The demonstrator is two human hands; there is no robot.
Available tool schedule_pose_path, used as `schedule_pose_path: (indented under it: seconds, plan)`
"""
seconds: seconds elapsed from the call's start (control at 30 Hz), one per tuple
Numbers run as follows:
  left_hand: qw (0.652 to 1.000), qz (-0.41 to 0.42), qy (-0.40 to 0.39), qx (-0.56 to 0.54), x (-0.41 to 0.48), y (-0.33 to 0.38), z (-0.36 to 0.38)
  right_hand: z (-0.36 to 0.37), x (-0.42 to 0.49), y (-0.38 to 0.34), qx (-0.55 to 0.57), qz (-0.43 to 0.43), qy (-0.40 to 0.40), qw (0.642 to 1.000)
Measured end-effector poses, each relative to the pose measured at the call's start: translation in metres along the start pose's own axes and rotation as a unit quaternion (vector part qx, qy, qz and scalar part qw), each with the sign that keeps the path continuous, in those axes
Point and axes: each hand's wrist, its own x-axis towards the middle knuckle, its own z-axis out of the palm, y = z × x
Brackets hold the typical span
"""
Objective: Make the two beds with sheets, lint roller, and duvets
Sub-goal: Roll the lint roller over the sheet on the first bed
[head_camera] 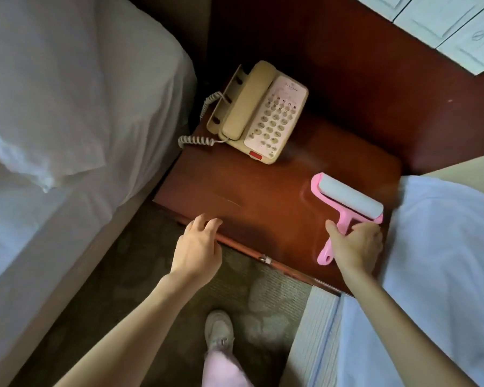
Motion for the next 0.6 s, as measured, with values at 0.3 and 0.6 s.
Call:
schedule_pose_path:
  seconds: [0.3, 0.6]
  plan:
    - [0.992, -0.028, -0.087, 0.084, 0.009, -0.002, -0.006, 0.026, 0.009, 0.004, 0.173, 0.179, -0.135, 0.959]
    - [0.976, -0.06, -0.184, 0.102, 0.018, 0.011, -0.018, 0.018, 0.004, 0.01, 0.221, 0.161, -0.101, 0.956]
